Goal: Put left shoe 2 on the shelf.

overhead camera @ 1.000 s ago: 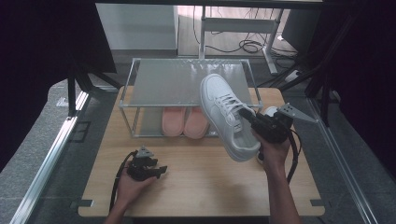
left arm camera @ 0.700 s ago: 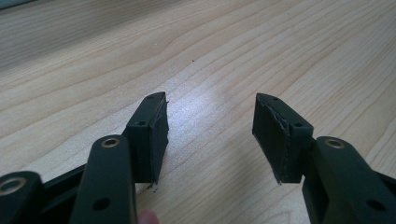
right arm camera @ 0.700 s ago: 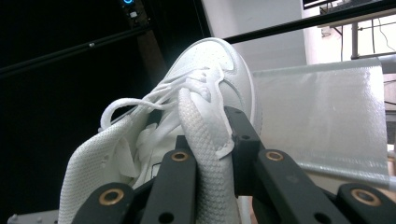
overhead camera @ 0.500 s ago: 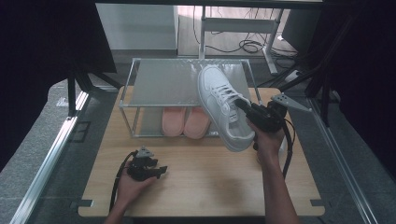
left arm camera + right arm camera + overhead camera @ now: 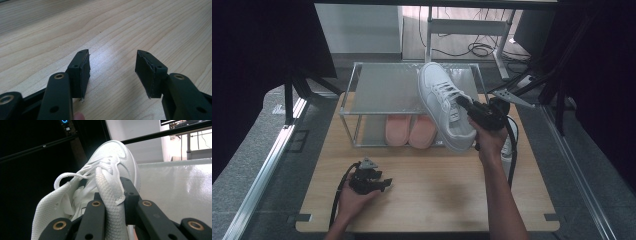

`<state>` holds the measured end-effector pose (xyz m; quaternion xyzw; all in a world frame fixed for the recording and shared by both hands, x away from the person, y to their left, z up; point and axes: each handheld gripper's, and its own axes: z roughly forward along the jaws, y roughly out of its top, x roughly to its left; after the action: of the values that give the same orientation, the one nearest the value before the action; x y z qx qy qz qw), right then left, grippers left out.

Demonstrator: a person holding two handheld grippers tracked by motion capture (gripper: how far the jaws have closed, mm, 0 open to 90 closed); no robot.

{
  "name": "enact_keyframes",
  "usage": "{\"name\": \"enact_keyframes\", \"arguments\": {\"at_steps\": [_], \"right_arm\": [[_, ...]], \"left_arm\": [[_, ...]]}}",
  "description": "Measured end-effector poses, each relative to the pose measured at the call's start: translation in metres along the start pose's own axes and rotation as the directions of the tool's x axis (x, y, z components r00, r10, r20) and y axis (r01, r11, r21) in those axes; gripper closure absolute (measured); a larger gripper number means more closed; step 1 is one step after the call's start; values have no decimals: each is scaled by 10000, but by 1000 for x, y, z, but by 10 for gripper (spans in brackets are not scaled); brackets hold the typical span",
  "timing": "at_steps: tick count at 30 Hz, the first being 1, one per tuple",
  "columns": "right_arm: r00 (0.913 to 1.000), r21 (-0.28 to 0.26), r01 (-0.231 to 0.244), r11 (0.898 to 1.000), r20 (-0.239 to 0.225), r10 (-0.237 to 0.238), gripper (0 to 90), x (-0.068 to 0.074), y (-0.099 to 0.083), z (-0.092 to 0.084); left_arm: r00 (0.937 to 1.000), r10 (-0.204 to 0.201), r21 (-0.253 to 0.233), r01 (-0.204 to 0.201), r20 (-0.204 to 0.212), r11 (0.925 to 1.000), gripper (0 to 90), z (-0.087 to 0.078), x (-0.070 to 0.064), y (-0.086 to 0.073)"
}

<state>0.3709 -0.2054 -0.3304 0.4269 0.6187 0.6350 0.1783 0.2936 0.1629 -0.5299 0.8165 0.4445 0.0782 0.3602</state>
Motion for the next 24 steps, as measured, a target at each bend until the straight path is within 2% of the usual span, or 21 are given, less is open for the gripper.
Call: {"name": "enact_keyframes", "arguments": {"at_steps": [2,16,20,24], "right_arm": [[10000,8,21,10000,58,-22,822,1,1,4],[9989,-62,-121,9999,456,123,822,8,13,40],[9973,-32,167,9999,722,-164,822,14,18,52],[9965,97,205,9997,815,-212,822,16,21,62]], "left_arm": [[9999,-146,-38,146,-24,9999,461,0,0,0],[9999,-97,-90,97,44,9999,462,0,-2,0],[10000,-31,-107,32,66,9999,462,0,-1,0],[9998,-188,-120,188,76,9998,462,-1,-1,0]]}}
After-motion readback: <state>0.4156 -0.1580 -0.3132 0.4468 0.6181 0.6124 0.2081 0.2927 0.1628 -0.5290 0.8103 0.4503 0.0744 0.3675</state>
